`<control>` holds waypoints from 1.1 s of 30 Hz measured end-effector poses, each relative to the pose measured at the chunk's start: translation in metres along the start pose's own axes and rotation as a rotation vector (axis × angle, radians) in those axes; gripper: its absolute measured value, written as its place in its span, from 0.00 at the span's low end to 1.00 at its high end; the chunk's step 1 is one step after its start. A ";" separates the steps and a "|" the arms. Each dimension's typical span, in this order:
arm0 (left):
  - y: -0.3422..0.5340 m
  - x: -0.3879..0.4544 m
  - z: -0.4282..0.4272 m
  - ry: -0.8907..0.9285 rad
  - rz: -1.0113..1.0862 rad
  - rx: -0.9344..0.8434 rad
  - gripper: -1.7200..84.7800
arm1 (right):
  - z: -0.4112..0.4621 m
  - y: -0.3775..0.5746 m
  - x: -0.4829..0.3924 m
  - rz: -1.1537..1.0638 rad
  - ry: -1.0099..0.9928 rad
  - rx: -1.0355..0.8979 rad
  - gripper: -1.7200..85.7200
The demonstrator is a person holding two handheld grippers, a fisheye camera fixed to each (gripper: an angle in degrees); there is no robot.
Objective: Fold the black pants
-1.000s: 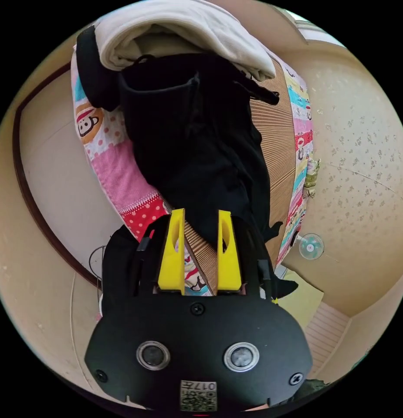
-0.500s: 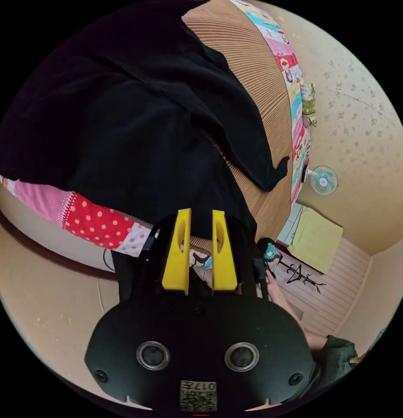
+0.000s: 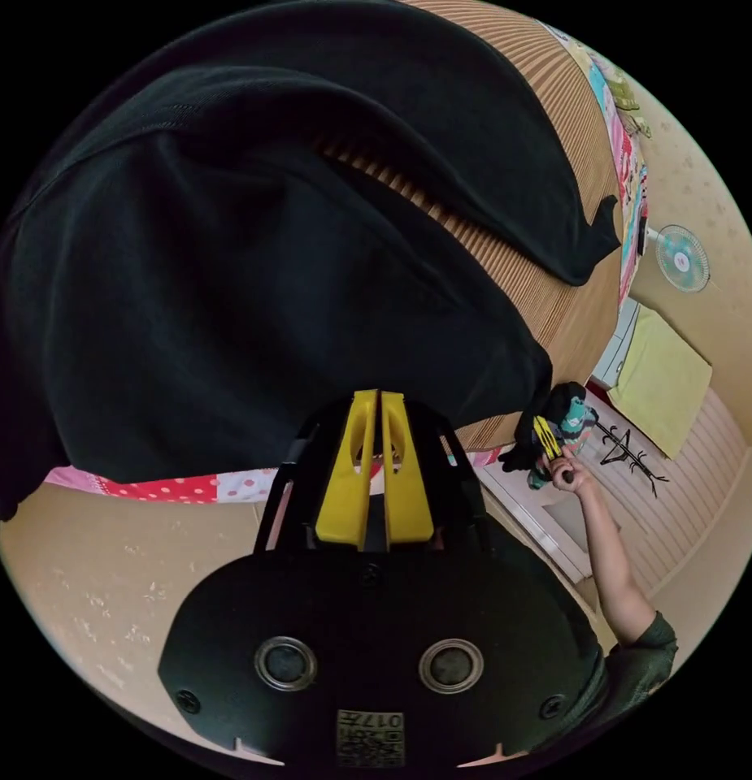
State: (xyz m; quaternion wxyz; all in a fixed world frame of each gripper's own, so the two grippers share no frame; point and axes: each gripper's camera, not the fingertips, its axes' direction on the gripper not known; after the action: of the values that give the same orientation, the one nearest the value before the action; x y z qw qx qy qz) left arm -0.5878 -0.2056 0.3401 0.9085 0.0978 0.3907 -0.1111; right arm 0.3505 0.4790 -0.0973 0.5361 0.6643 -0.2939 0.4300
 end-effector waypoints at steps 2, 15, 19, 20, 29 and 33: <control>-0.006 0.003 -0.004 -0.023 0.031 -0.039 0.02 | -0.015 0.007 -0.004 -0.043 -0.162 0.058 0.03; -0.008 0.054 -0.008 -0.241 0.101 -0.223 0.01 | 0.075 0.064 -0.192 -1.094 0.731 -0.143 0.03; -0.001 0.064 -0.011 -0.265 0.054 -0.197 0.01 | 0.134 0.063 -0.214 -1.149 0.653 -0.306 0.06; 0.002 0.065 -0.012 -0.260 0.034 -0.184 0.01 | 0.151 0.057 -0.227 -1.132 0.580 -0.313 0.08; 0.025 0.068 -0.018 -0.170 -0.010 -0.107 0.01 | 0.244 0.033 -0.296 -1.076 0.639 -0.333 0.05; 0.045 0.058 -0.020 -0.004 0.028 -0.082 0.02 | 0.178 0.060 -0.287 -1.192 0.672 -0.080 0.04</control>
State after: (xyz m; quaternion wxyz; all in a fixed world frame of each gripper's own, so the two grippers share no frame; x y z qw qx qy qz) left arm -0.5500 -0.1648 0.2887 0.9139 0.0659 0.3918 -0.0828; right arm 0.2140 0.2718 -0.3345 0.7675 0.5228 0.2888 0.2331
